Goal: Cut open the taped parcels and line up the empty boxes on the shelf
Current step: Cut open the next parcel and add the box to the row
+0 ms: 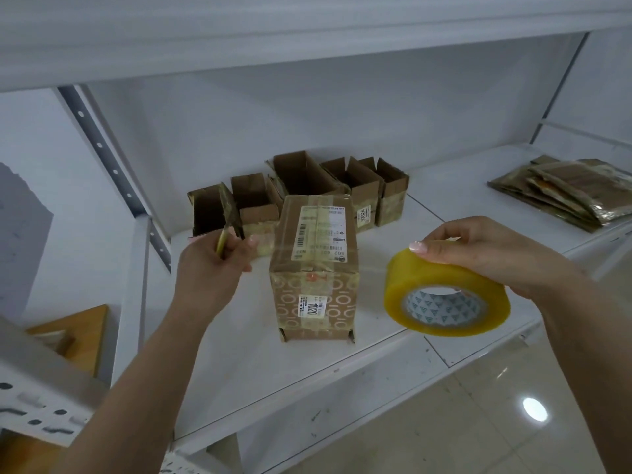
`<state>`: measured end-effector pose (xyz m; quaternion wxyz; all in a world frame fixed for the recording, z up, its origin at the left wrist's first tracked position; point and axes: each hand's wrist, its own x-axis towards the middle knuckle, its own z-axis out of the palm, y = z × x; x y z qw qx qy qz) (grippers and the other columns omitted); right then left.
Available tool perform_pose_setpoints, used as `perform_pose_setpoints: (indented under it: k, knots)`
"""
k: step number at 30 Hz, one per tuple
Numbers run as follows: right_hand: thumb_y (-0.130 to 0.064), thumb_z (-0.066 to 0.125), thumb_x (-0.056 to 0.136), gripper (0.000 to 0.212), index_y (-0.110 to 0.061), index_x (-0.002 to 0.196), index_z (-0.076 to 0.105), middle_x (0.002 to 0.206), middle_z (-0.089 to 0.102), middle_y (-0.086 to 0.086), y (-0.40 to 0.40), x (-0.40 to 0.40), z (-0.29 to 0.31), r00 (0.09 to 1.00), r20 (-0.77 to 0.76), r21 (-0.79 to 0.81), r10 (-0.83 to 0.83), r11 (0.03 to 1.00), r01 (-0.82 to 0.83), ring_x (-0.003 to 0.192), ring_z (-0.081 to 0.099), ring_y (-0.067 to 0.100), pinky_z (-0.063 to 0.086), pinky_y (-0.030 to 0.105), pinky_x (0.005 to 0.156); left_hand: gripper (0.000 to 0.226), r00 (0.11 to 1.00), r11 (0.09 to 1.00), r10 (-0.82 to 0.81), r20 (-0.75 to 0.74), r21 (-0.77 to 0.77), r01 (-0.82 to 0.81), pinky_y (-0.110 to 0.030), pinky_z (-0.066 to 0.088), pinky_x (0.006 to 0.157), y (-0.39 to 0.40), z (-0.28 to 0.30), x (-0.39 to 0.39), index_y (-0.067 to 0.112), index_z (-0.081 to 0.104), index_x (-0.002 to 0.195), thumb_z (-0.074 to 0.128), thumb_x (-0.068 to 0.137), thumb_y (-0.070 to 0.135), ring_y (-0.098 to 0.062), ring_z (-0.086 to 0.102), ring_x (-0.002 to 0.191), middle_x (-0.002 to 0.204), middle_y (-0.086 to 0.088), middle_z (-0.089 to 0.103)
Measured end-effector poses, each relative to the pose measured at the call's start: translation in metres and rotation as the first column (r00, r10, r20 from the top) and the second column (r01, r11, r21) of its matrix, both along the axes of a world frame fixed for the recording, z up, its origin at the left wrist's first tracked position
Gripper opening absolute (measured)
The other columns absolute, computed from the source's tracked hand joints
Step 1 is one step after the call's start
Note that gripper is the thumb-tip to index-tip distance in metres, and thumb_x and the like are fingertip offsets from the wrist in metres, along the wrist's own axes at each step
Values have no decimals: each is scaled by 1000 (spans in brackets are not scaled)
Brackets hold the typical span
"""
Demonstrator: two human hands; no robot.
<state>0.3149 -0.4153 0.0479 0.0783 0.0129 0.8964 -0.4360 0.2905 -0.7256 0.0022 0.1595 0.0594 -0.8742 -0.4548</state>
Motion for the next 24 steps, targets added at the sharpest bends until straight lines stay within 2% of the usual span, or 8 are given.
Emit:
perform_pose_setpoints:
  k: [3, 5, 7, 11, 13, 18, 22, 24]
  knots:
    - [-74, 66, 55, 63, -27, 96, 67, 96, 63, -4, -10, -5, 2, 999, 17, 60, -35, 998, 34, 84, 63, 17, 48, 30, 68, 34, 999, 999, 50, 13, 2, -50, -32, 41, 83, -7, -4, 1, 15, 58, 66, 58, 95, 33, -15, 59, 74, 71, 1, 65]
    - [-69, 67, 66, 55, -24, 97, 64, 92, 56, -9, -16, -9, 4, 997, 10, 187, -80, 979, 77, 80, 55, 10, 44, 29, 66, 35, 997, 997, 72, 20, 14, -73, -35, 43, 89, -15, -5, -1, 14, 60, 69, 57, 96, 36, -17, 59, 80, 74, 3, 65]
    - [-71, 65, 65, 60, -22, 100, 62, 90, 55, -9, -17, -14, 4, 997, 23, 272, -72, 960, 63, 79, 53, 8, 44, 29, 67, 36, 998, 998, 64, 24, -1, -64, -36, 42, 90, -18, -6, -2, 14, 62, 70, 56, 96, 39, -14, 58, 78, 73, 4, 65]
    - [-78, 57, 52, 71, -24, 98, 62, 96, 62, -3, -15, -18, 0, 996, 78, 222, -46, 975, 28, 84, 59, 15, 48, 31, 68, 36, 997, 997, 80, 22, -19, -80, -33, 44, 81, -19, -9, -6, 18, 61, 67, 56, 96, 39, -7, 56, 70, 70, 5, 64]
    - [-79, 57, 52, 71, -26, 98, 62, 97, 62, -2, -15, -22, -5, 995, 82, 222, -50, 975, 30, 87, 60, 17, 50, 34, 73, 37, 996, 996, 86, 35, -21, -86, -32, 44, 79, -20, -12, -8, 17, 61, 67, 56, 96, 40, -7, 56, 70, 71, 4, 65]
    - [-76, 59, 57, 67, -25, 100, 60, 96, 59, -4, -16, -31, -18, 991, 106, 233, -75, 971, 48, 84, 58, 16, 48, 31, 67, 38, 995, 996, 89, 55, -13, -89, -31, 41, 78, -21, -17, -12, 13, 62, 69, 57, 95, 40, -6, 56, 71, 71, 4, 65]
    - [-67, 64, 73, 55, -22, 104, 59, 94, 57, -5, -17, -35, -34, 987, 137, 254, -89, 966, 52, 79, 55, 12, 43, 24, 57, 35, 991, 990, 66, 116, 118, -80, -33, 43, 78, -22, -36, -17, 16, 59, 65, 62, 93, 36, -12, 62, 77, 72, 0, 67]
    - [-69, 63, 73, 57, -23, 107, 59, 98, 57, -3, -19, -37, -46, 981, 162, 263, -102, 963, 56, 81, 54, 13, 43, 26, 61, 35, 986, 971, 42, 162, 225, -78, -32, 42, 75, -18, -49, -18, 14, 59, 64, 63, 93, 34, -12, 62, 76, 72, -2, 67]
